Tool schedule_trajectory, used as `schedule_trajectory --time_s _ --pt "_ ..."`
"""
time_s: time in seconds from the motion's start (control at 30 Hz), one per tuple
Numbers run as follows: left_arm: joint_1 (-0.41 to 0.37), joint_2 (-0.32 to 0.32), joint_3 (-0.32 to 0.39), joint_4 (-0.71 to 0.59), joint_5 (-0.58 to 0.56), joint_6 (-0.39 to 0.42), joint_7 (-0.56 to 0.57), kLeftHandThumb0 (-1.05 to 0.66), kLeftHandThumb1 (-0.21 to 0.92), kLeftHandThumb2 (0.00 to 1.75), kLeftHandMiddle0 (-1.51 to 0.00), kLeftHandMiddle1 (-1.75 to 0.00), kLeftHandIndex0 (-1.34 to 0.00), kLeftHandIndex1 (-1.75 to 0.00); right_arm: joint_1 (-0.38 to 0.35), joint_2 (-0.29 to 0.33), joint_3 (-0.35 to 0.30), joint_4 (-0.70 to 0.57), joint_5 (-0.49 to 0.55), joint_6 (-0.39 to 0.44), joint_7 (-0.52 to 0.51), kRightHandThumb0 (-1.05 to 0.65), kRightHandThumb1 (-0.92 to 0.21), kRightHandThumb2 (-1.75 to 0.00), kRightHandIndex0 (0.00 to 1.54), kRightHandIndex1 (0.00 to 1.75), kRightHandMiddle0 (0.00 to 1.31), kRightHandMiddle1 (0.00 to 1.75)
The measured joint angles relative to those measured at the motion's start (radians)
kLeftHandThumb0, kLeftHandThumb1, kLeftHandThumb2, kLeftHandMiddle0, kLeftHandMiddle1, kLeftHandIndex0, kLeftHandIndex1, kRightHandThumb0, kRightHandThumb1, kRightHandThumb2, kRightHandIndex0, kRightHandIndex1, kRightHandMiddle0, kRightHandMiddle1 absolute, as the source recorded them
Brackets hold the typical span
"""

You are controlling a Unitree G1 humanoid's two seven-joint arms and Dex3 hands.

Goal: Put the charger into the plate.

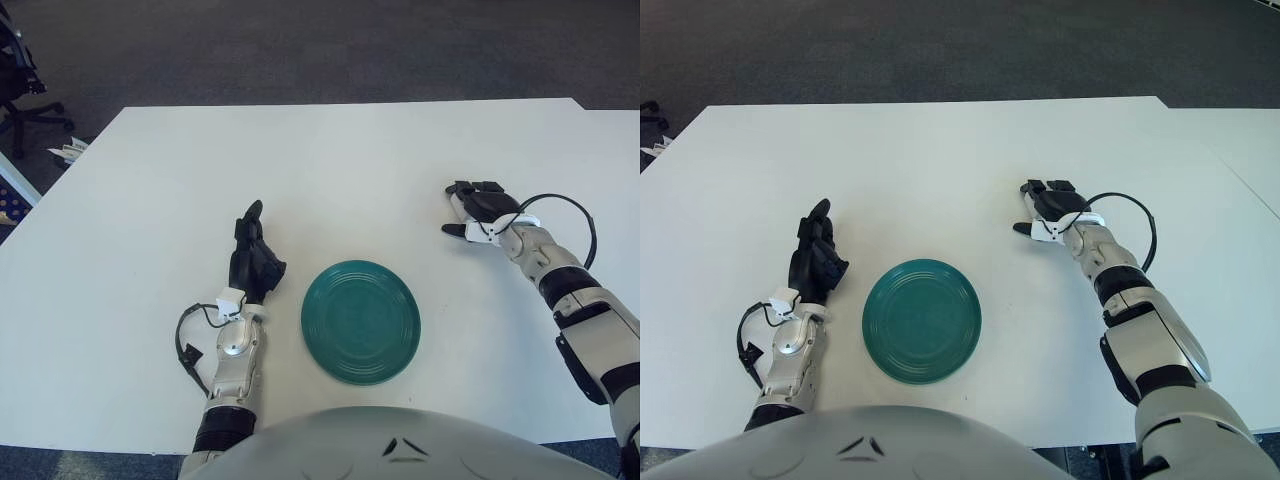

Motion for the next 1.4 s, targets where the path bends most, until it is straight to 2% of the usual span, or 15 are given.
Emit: schedule_trajectory --time_s 0.07,0.1,0.23,0.27,0.37,0.6,0.7,1.0,1.4 --pt "0.001 0.0 0.001 -0.002 -0.002 0.0 0.0 -1.05 0.92 1.1 -0.14 -0.01 -0.12 -0.82 -0.004 -0.004 0.005 0.0 -0.002 -0.001 -0.001 -0.69 -0.92 -0.32 0.36 1.73 0.13 1.6" --pt "0.001 -0.001 0.001 -0.002 -0.004 0.0 0.0 -1.05 0.92 1.1 -0.15 -0.02 -0.13 -0.83 -0.006 -0.005 0.008 0.0 -0.002 -0.002 -0.001 -0.68 -0.92 -0.32 0.43 1.74 0.19 1.65" --pt "0.002 -0.001 0.004 -0.003 -0.016 0.0 0.001 -1.05 0.92 1.11 -0.18 -0.03 -0.15 -0.86 -0.008 -0.008 0.016 -0.002 -0.003 -0.007 -0.008 -0.64 -0.92 -0.32 0.56 1.74 0.36 1.72" --pt "0.002 -0.001 0.005 -0.003 -0.018 0.0 0.001 -1.05 0.92 1.1 -0.19 -0.03 -0.17 -0.87 -0.008 -0.008 0.017 -0.002 -0.003 -0.007 -0.01 -0.56 -0.81 -0.53 0.59 1.74 0.38 1.73" --pt "0.002 -0.001 0.007 -0.002 -0.019 0.0 0.004 -1.05 0.92 1.1 -0.22 -0.03 -0.19 -0.92 -0.008 -0.008 0.018 -0.002 -0.002 -0.006 -0.017 -0.46 -0.65 -0.84 0.64 1.75 0.41 1.74" --pt "0.0 -0.002 0.011 0.002 -0.019 -0.005 0.014 -1.05 0.92 1.09 -0.27 -0.04 -0.24 -0.98 -0.024 0.007 0.018 0.062 0.003 -0.008 -0.058 -0.43 -0.52 -1.04 0.74 1.75 0.46 1.75" --pt "0.0 -0.002 0.011 0.005 -0.018 -0.012 0.025 -1.05 0.92 1.09 -0.28 -0.03 -0.24 -1.01 -0.032 0.011 0.01 0.085 0.018 -0.018 -0.063 -0.44 -0.45 -1.14 0.86 1.75 0.51 1.75" --pt "-0.005 -0.002 0.01 0.023 -0.017 -0.049 0.043 -1.05 0.92 1.09 -0.28 -0.02 -0.22 -1.02 -0.03 0.011 -0.015 0.1 0.058 -0.058 -0.063 -0.48 -0.32 -1.32 1.13 1.75 0.61 1.75" --pt "-0.005 -0.002 0.01 0.027 -0.014 -0.059 0.059 -1.05 0.92 1.07 -0.26 -0.01 -0.2 -1.02 -0.027 0.011 -0.025 0.101 0.082 -0.072 -0.058 -0.49 -0.29 -1.35 1.22 1.75 0.64 1.75"
